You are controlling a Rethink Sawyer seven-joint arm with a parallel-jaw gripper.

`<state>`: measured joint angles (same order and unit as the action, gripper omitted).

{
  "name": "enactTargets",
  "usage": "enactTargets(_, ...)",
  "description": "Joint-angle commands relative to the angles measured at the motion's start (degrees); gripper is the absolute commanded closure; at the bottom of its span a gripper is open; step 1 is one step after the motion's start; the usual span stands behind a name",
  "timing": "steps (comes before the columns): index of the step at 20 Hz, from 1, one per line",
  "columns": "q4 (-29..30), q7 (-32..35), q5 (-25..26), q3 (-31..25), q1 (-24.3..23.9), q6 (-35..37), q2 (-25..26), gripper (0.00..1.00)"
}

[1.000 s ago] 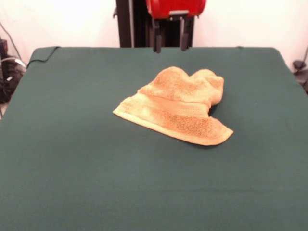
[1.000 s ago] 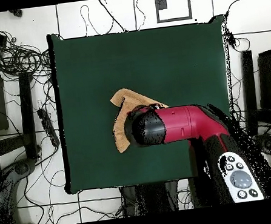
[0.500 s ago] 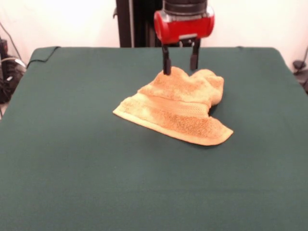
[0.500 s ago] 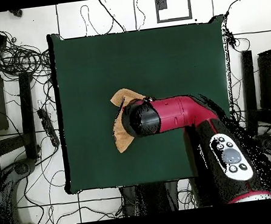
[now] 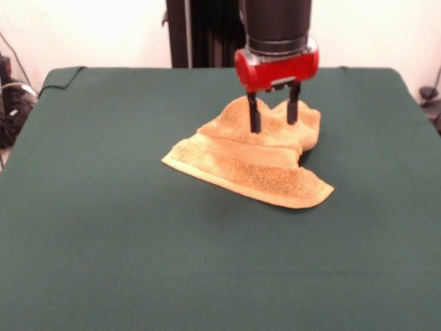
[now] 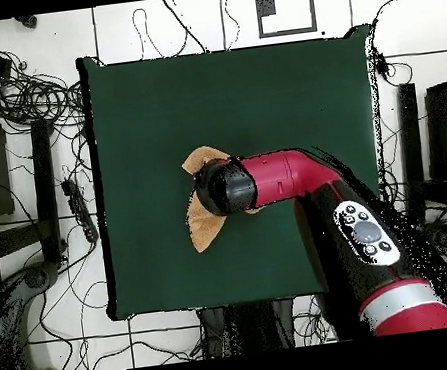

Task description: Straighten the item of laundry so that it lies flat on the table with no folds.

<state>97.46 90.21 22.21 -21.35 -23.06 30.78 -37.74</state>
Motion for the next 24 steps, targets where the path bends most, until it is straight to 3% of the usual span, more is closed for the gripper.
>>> enactTargets(1, -6.39, -8.68, 1.96, -8.51, -0.19, 3.42, 4.62, 0.0)
enactTargets(11, -11.29, -12.84, 3.34, -10.14, -0.47, 9.46, 6.09, 0.0)
enactTargets(24, -10.11, -15.41, 4.11, -10.53, -2.41, 15.25, 1.54, 0.0)
